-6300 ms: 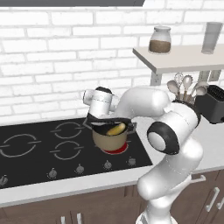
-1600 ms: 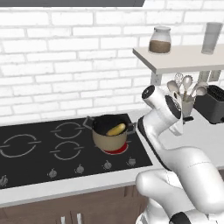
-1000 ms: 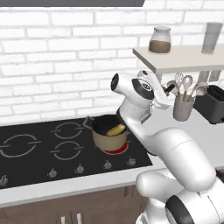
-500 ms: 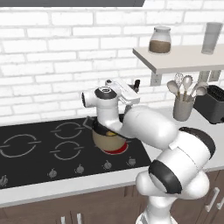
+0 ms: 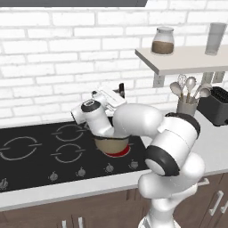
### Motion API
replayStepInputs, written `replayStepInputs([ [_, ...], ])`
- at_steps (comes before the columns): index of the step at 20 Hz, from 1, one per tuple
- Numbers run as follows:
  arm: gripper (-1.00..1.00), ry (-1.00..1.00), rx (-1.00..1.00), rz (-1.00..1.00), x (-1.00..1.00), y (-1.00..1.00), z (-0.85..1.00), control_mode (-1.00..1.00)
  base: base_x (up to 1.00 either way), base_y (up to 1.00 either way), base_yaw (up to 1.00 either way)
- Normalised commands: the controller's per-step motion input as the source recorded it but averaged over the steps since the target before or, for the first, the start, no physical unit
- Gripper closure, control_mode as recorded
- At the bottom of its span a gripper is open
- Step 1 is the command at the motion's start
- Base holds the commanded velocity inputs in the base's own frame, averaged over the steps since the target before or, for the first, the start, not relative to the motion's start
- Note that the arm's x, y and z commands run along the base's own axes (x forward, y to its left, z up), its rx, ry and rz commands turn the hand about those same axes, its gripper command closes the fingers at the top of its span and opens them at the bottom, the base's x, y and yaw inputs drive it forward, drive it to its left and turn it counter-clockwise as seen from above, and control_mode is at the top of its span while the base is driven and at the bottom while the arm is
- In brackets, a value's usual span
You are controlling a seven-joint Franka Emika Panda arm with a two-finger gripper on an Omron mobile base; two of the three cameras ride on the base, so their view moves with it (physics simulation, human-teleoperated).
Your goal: Put the broccoli and cucumber in the pot. Retrieve the spatula and lightly stir the vegetables in the pot.
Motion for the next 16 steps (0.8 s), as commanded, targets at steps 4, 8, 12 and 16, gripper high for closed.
replayStepInputs([
  [4,1.0,0.05,-0.1,0.15,0.16,0.14,-0.49,-1.0,0.0,0.0,0.0],
  [8,1.0,0.05,-0.07,0.15,0.15,0.0,-0.53,-1.0,0.0,0.0,0.0],
  [12,1.0,0.0,-0.06,0.15,0.04,0.13,-0.29,-1.0,0.0,0.0,0.0],
  [16,1.0,0.0,-0.06,0.17,0.0,0.48,-0.04,-1.0,0.0,0.0,0.0],
])
